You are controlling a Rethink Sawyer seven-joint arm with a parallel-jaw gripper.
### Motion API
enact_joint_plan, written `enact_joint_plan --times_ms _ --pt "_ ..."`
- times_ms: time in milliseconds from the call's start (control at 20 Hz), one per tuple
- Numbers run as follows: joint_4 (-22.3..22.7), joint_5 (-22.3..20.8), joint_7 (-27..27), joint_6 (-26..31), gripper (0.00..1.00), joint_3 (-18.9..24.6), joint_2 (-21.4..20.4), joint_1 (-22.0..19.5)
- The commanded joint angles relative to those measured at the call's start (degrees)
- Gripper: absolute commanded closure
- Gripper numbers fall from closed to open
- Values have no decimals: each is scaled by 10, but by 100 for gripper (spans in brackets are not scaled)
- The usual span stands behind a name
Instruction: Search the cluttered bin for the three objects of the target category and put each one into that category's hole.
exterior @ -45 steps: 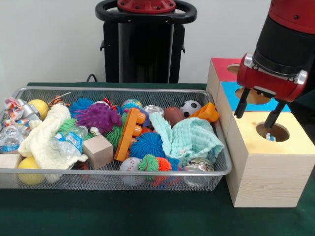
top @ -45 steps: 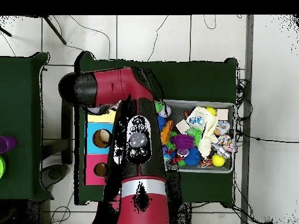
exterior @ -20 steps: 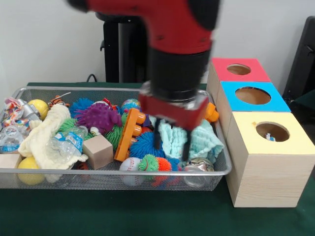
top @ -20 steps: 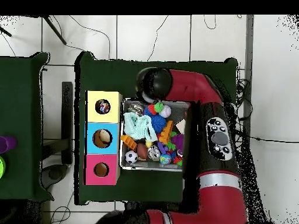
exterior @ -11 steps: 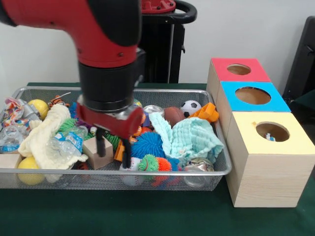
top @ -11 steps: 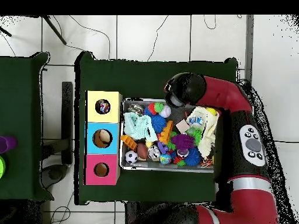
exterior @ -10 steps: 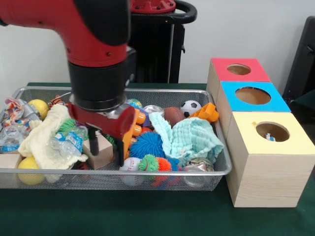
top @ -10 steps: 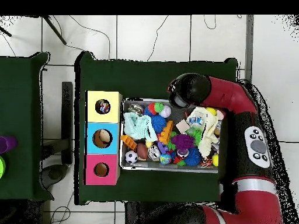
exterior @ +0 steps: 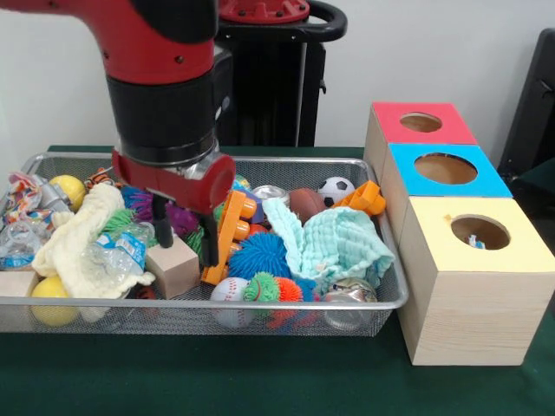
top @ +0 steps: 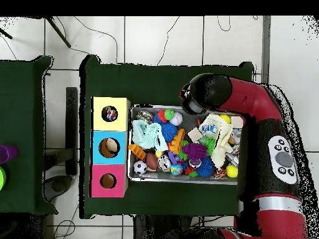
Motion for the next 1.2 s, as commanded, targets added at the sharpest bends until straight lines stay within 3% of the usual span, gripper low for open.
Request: enact_joint_plan --times_ms 50,300,900,1200 --pt "60 -10 -164 76 0 64 -38 -10" --pt "68 -8 -175 82 0 73 -46 -33" --pt "39 -23 -230 120 0 109 -26 -107" --pt "28 -31 -235 133 0 119 -20 -117"
